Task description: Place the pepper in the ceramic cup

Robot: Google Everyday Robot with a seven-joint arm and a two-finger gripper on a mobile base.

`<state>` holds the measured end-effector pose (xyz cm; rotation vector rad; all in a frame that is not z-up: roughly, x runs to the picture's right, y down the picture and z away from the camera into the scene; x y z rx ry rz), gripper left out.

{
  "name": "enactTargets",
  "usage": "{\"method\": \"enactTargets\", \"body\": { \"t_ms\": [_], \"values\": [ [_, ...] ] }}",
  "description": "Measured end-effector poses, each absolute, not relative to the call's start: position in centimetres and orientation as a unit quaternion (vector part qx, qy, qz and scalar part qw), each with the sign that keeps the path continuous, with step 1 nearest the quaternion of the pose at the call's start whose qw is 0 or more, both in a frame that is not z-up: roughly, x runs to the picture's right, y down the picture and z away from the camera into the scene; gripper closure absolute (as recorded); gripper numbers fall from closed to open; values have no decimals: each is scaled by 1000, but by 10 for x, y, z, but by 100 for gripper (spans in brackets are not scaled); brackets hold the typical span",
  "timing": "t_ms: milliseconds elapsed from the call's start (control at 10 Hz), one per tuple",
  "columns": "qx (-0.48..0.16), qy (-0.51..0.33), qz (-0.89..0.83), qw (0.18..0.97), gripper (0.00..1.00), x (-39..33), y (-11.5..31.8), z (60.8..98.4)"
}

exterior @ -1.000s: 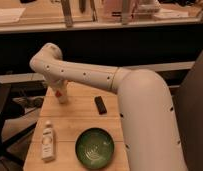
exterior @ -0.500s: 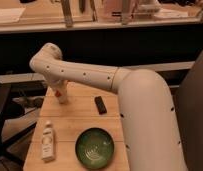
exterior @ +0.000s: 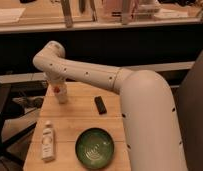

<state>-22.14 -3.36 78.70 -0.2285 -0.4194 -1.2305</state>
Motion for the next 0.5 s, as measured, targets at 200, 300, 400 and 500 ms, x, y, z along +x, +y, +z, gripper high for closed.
{"method": "enactTargets", "body": {
  "t_ms": [200, 300, 400, 500],
  "values": [
    [-91, -209, -579, 783, 96, -223, -40, 796],
    [-81, -216, -584, 778, 96, -224, -42, 803],
    [-75, -215, -595, 771, 96, -223, -44, 813],
    [-72, -214, -602, 766, 96, -222, -45, 820]
  ]
}}
